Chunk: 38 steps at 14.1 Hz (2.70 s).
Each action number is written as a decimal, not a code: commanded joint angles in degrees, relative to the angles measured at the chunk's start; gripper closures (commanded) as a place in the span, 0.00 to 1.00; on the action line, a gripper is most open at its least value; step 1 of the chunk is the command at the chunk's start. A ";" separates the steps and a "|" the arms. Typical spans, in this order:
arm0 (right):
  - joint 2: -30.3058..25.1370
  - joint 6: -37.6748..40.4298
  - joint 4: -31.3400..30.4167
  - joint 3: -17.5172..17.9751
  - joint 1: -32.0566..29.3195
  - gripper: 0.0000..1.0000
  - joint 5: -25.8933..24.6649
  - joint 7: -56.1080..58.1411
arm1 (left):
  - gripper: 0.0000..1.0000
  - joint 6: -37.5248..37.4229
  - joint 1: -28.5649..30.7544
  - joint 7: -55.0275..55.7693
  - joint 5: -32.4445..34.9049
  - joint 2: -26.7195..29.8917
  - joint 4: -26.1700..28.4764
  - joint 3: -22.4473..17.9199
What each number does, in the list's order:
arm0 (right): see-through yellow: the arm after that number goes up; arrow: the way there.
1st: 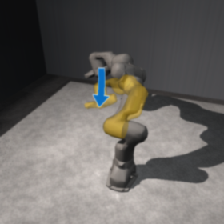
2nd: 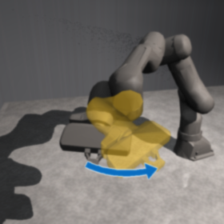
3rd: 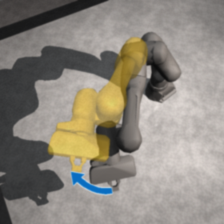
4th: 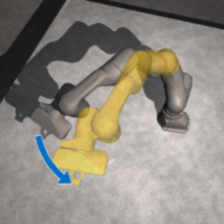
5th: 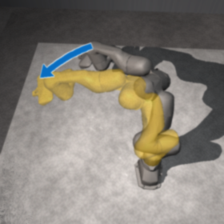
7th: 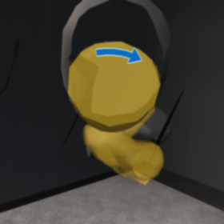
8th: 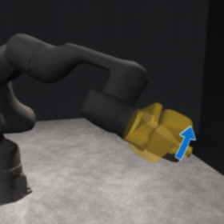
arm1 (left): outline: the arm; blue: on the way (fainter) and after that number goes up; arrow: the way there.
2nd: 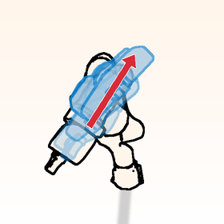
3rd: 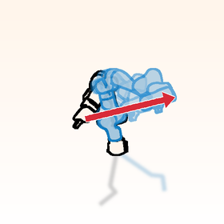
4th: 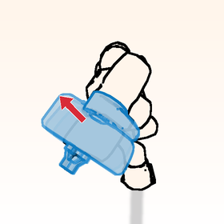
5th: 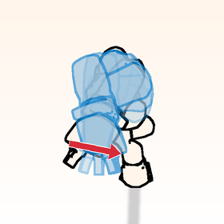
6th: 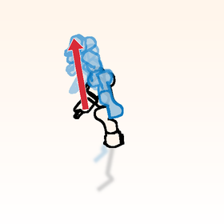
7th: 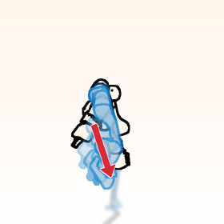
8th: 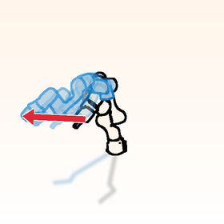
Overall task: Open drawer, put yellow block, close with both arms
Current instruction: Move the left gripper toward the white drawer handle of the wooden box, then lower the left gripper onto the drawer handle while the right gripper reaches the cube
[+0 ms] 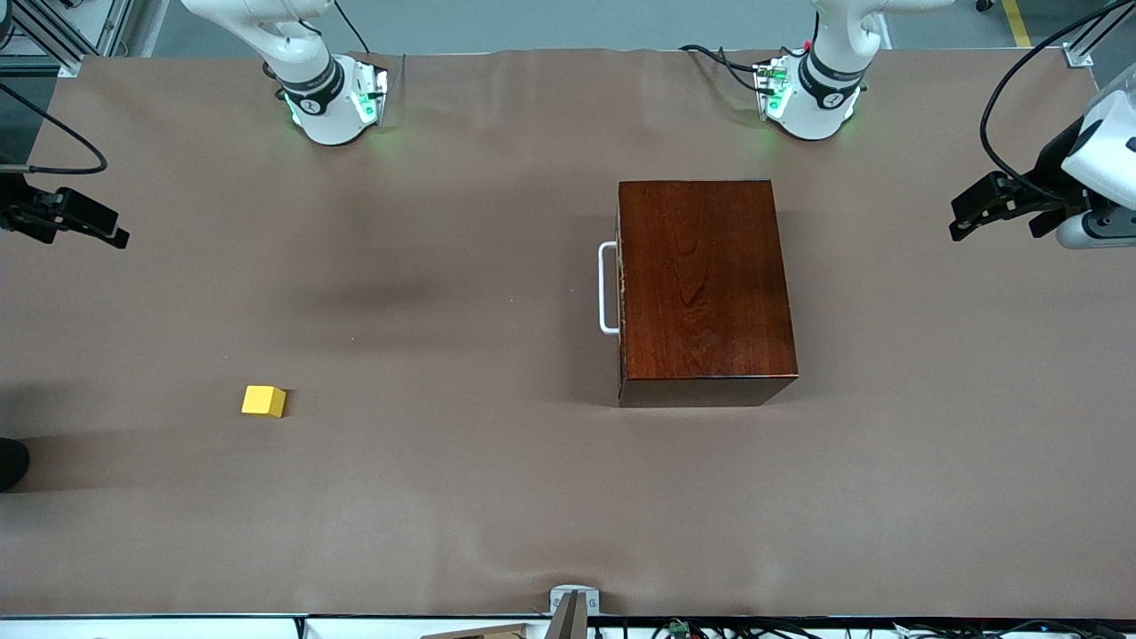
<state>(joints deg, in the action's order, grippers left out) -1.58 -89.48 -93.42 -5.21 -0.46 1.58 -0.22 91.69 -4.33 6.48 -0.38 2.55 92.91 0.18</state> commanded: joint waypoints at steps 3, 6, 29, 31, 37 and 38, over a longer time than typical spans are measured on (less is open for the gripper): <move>-0.35 0.71 0.43 0.38 -0.51 0.00 -0.61 0.30 | 0.00 0.59 -0.33 0.37 0.38 0.79 0.78 0.08; -0.35 0.71 0.43 0.38 -0.51 0.00 -0.61 0.30 | 0.00 0.50 -0.33 0.46 0.38 0.79 0.78 0.08; -0.35 0.62 0.43 0.38 -0.51 0.00 -0.70 0.30 | 0.00 1.65 -20.94 45.85 6.15 -17.55 -16.25 19.34; -0.35 0.62 0.43 0.38 -0.51 0.00 -0.61 0.30 | 0.00 1.73 -27.46 53.86 9.41 -23.52 -20.64 18.98; -0.35 0.62 0.43 0.46 -0.51 0.00 -0.70 0.30 | 0.00 2.96 -42.15 59.70 15.32 -32.95 -22.78 10.91; -0.35 0.62 0.43 0.38 -0.51 0.00 -0.70 0.30 | 0.00 3.83 -43.04 59.61 15.32 -33.66 -22.60 10.29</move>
<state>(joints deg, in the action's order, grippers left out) -1.58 -89.47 -93.38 -5.17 -0.47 1.56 -0.22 95.40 -45.12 66.32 13.66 -29.03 72.81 12.75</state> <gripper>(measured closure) 0.000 0.000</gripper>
